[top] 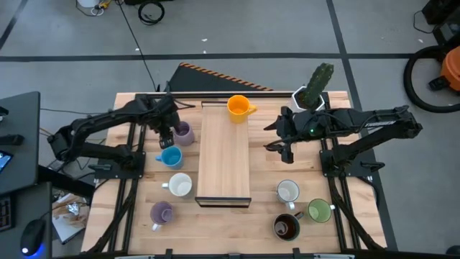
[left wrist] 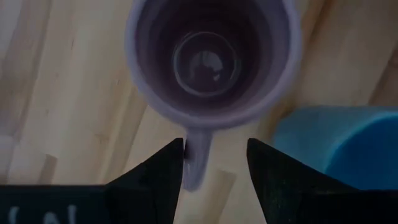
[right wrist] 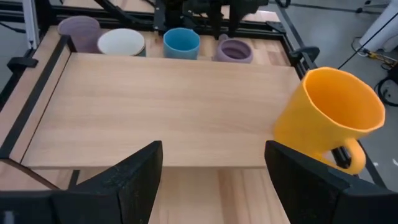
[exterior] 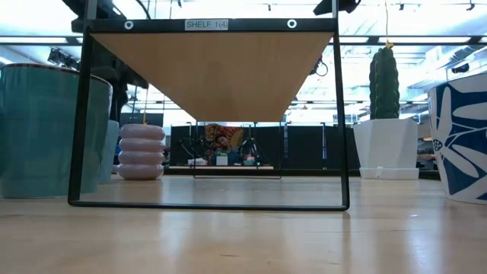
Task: Place coffee mugs
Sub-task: Put the purple mug on the shelf
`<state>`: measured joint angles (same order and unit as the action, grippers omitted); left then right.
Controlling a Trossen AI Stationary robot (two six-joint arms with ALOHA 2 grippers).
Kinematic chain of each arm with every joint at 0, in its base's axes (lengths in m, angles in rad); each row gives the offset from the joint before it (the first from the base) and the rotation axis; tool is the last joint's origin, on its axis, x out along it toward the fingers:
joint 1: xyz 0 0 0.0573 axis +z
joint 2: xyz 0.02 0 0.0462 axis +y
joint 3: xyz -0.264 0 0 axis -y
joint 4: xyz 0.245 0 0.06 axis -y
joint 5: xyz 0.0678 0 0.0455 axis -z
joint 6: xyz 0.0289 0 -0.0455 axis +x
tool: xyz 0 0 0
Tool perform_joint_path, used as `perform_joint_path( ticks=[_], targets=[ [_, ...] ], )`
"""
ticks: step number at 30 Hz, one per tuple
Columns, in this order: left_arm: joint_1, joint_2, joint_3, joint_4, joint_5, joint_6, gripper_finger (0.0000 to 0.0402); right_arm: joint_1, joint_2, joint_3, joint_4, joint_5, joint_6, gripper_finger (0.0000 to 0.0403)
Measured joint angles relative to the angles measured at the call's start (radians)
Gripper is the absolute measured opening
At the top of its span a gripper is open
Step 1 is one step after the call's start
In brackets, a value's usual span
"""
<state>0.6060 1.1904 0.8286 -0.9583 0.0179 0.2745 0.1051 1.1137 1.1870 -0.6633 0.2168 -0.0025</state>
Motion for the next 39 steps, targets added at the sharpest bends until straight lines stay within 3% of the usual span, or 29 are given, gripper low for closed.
perform_joint_path(
  ticks=[13,26,31,39],
  targets=[
    [0.047,0.001,-0.085,0.108,0.045,0.052,0.0176,0.0,0.001,0.0,0.02,0.0,0.001,0.0288],
    [0.048,0.001,-0.084,0.118,0.008,0.09,0.0067,-0.005,0.031,0.0,0.02,0.002,0.001,0.0288],
    [0.04,0.001,-0.083,0.118,0.003,0.079,0.006,-0.015,0.052,0.0,0.007,0.0,0.003,0.0288],
    [0.014,0.001,0.05,0.015,0.005,0.101,0.006,-0.015,0.038,0.0,-0.044,0.014,0.033,0.0284]
  ],
)
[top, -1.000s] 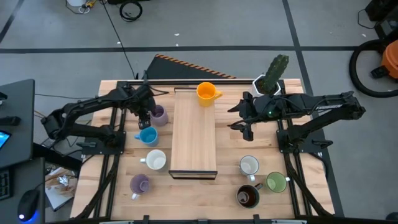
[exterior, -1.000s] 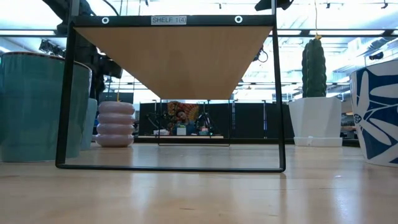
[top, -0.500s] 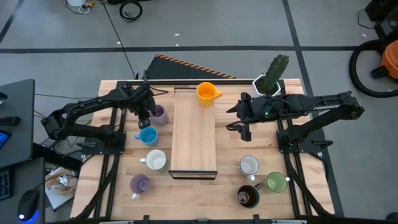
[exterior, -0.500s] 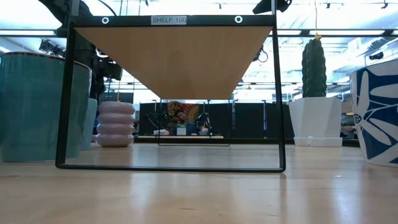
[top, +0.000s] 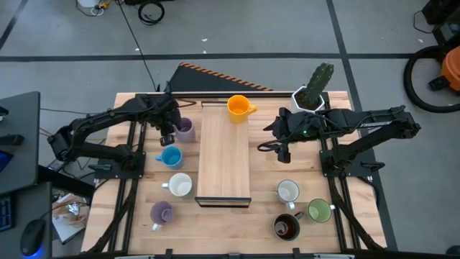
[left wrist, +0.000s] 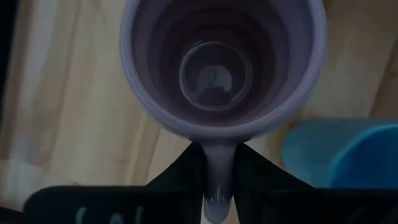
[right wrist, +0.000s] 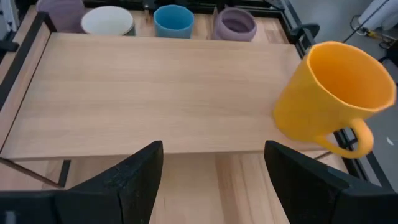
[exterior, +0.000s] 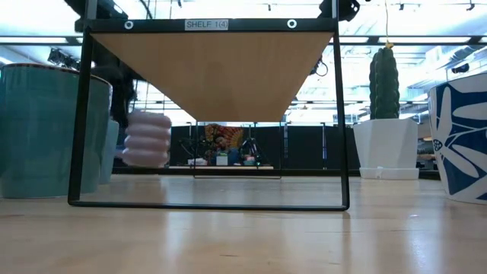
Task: Place coffee mugs
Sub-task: Put the purple mug on the shelf
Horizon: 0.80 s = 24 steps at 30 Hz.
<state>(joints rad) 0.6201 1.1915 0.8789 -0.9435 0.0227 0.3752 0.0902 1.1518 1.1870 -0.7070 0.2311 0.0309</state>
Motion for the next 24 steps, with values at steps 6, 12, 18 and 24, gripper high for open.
perform_joint_path(
  ticks=[6,12,18,24],
  targets=[
    [-0.001,0.0,0.095,-0.062,-0.001,0.016,0.006,0.015,-0.001,0.0,-0.008,0.003,0.015,0.0276],
    [-0.002,0.0,0.188,-0.107,-0.001,0.03,0.006,0.033,-0.019,0.0,-0.066,0.013,0.039,0.0271],
    [-0.002,0.0,0.273,-0.177,-0.029,0.033,0.006,0.033,-0.034,0.0,-0.096,0.015,0.064,0.0271],
    [-0.002,0.0,0.35,-0.232,-0.029,0.043,0.006,0.033,-0.035,0.0,-0.105,0.015,0.063,0.027]
  ],
)
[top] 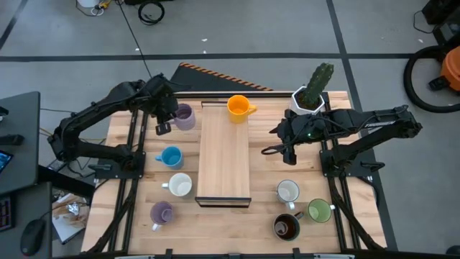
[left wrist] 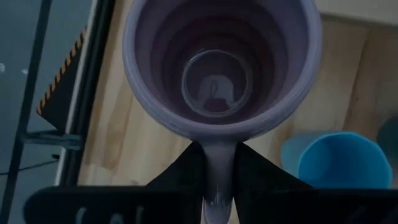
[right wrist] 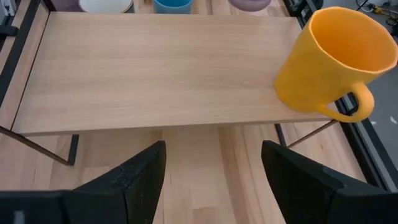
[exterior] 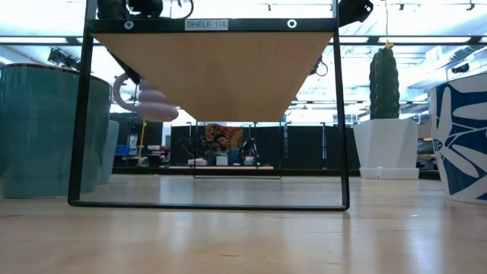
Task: Place coffee mugs
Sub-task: Put the purple mug on the shelf
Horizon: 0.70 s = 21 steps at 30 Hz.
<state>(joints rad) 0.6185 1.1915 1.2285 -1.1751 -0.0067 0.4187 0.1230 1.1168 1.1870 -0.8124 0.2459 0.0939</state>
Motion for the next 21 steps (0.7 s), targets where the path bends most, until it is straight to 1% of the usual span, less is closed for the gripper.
perform_joint_path(
  ticks=[4,9,12,15,21],
  targets=[
    [-0.013,0.0,0.053,-0.014,0.003,-0.001,0.006,0.0,0.0,0.0,0.001,0.0,-0.008,0.027],
    [-0.066,0.017,0.095,-0.015,0.009,-0.003,0.006,0.0,0.0,0.0,0.001,0.0,-0.009,0.027],
    [-0.103,0.064,0.133,-0.018,0.01,-0.009,0.006,0.0,0.0,0.0,0.004,0.0,-0.011,0.027],
    [-0.131,0.123,0.201,-0.025,0.009,0.007,0.006,0.0,0.0,0.0,0.006,0.0,-0.011,0.027],
    [-0.15,0.261,0.334,-0.056,0.009,0.041,0.006,0.0,0.0,0.0,0.006,-0.001,-0.011,0.027]
  ],
)
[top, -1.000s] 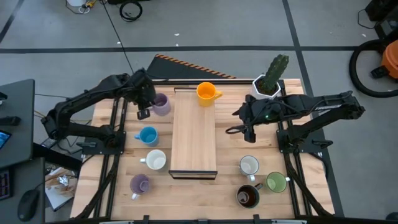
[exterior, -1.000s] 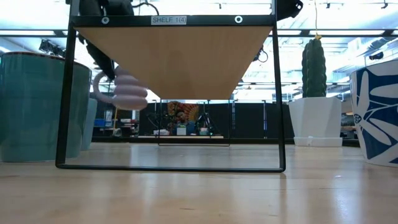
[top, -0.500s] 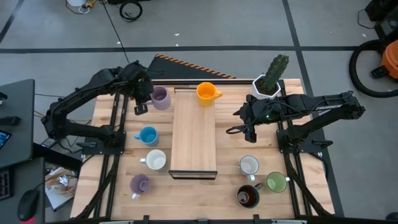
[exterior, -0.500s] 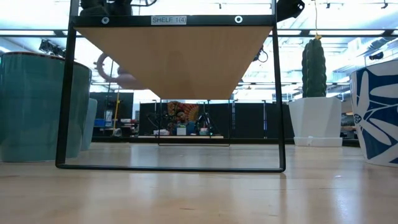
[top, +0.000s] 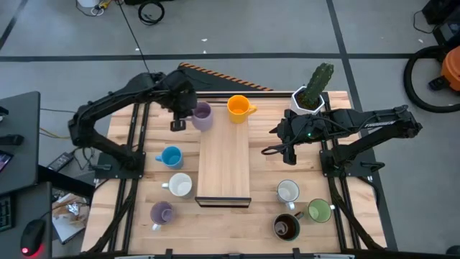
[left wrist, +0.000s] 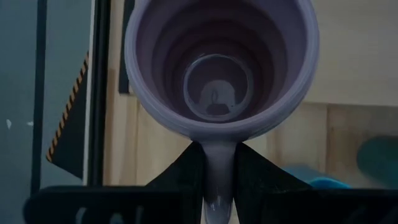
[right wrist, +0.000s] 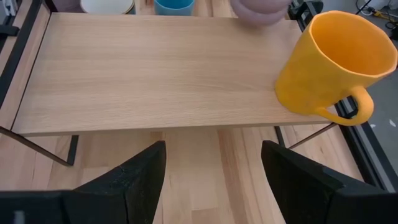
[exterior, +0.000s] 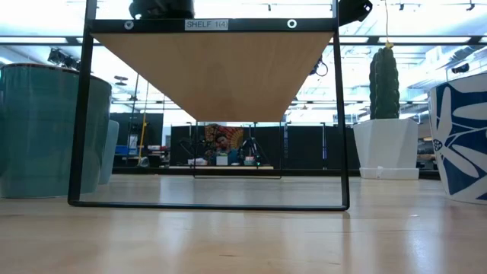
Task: Place coffee mugs
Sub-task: Put the purple mug on the shelf
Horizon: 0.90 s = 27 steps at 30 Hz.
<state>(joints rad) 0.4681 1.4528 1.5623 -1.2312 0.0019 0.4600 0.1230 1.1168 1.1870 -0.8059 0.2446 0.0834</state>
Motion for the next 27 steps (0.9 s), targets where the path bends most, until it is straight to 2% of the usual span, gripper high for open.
perform_joint_path(
  ticks=[11,27],
  targets=[
    [0.005,0.161,0.106,0.021,0.002,0.103,0.006,0.0,0.0,0.0,0.002,-0.006,-0.003,0.027],
    [0.052,0.173,0.1,0.068,0.025,0.123,0.0069,0.0,0.0,0.0,0.012,-0.011,0.003,0.0269]
  ],
)
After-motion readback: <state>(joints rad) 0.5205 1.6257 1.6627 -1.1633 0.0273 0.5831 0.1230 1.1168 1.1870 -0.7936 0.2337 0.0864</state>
